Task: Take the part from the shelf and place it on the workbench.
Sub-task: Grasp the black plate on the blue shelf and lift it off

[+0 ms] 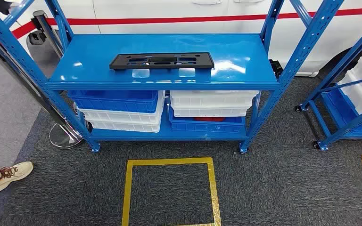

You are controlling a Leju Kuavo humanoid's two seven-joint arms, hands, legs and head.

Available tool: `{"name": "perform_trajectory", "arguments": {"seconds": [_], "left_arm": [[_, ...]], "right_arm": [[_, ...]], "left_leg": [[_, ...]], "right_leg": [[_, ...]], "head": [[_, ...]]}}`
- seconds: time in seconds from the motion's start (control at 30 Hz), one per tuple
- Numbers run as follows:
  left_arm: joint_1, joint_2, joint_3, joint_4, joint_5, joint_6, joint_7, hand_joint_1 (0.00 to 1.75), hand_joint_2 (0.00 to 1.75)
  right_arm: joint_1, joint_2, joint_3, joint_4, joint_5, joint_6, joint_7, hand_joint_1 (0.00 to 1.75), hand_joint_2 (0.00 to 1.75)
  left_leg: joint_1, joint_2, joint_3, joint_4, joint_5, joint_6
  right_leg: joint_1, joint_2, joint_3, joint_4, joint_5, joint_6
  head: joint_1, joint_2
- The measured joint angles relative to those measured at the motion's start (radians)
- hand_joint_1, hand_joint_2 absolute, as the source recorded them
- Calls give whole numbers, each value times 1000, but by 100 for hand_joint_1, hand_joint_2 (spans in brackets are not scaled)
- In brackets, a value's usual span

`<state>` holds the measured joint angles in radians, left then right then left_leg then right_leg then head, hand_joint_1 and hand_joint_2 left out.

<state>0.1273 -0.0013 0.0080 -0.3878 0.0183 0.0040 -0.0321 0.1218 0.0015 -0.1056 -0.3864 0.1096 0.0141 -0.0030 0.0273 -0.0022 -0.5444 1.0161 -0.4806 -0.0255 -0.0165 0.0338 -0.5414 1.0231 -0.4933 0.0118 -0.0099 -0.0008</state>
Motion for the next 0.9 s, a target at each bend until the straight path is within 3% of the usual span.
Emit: {"name": "perform_trajectory", "arguments": {"seconds": [0.23, 0.3, 0.37, 0.43, 0.5, 0.57, 0.7, 0.77, 0.8, 0.9], "left_arm": [[-25, 3, 27, 20, 32, -6, -46, 0, 175], [-34, 5, 39, 30, 43, -6, -61, 0, 175], [-43, 6, 50, 39, 54, -7, -76, 0, 87], [-52, 7, 62, 49, 65, -7, -92, 0, 0], [-61, 8, 74, 59, 75, -7, -109, 0, 0], [-70, 11, 87, 68, 85, -6, -124, 0, 0], [-86, 19, 111, 82, 103, -6, -153, 0, 0], [-93, 20, 122, 87, 113, -8, -166, 0, 0], [-96, 20, 127, 89, 116, -9, -172, 0, 0], [-100, 21, 139, 97, 126, -10, -185, 0, 0]], "right_arm": [[-29, 3, -125, 26, 174, 27, 11, 0, 175], [-40, 6, -168, 36, 234, 37, 15, 0, 87], [-51, 9, -212, 45, 293, 47, 15, 0, 0], [-62, 13, -255, 55, 349, 58, 11, 0, 87], [-73, 17, -301, 65, 406, 73, -5, 0, 175], [-86, 24, -345, 75, 456, 90, -33, 0, 175], [-116, 49, -409, 84, 526, 135, -113, 0, 0], [-131, 58, -415, 70, 533, 167, -164, 0, 0], [-137, 60, -410, 58, 529, 182, -188, 0, 0], [-149, 67, -383, 6, 491, 219, -244, 0, 0]], "left_leg": [[0, 0, 0, 0, 0, 0], [0, 0, 0, 0, 0, 0], [0, 0, 0, 0, 0, 0], [0, 0, 0, 0, 0, 0], [0, 0, 0, 0, 0, 0], [-1, 0, -1, 3, -1, 2], [-5, 0, -1, -1, 1, 19], [1, 5, 14, -29, 16, 28], [4, 8, 22, -44, 24, 32], [8, 15, 29, -56, 30, 36]], "right_leg": [[0, 0, 0, 0, 0, 0], [0, 0, 0, 0, 0, 0], [0, 0, 0, 0, 0, 0], [0, 0, 0, 0, 0, 0], [0, 0, 0, 0, 0, 0], [-2, 0, 0, -1, 1, 1], [-9, 1, 4, -10, 6, 10], [-6, -7, 1, 1, -2, 14], [-5, -12, -12, 30, -21, 16], [-12, -22, -103, 206, -98, 22]], "head": [[0, 0], [0, 0], [0, 0], [0, 0], [0, 0], [0, 0], [-1, 0], [1, 0], [2, 0], [3, 0]]}}
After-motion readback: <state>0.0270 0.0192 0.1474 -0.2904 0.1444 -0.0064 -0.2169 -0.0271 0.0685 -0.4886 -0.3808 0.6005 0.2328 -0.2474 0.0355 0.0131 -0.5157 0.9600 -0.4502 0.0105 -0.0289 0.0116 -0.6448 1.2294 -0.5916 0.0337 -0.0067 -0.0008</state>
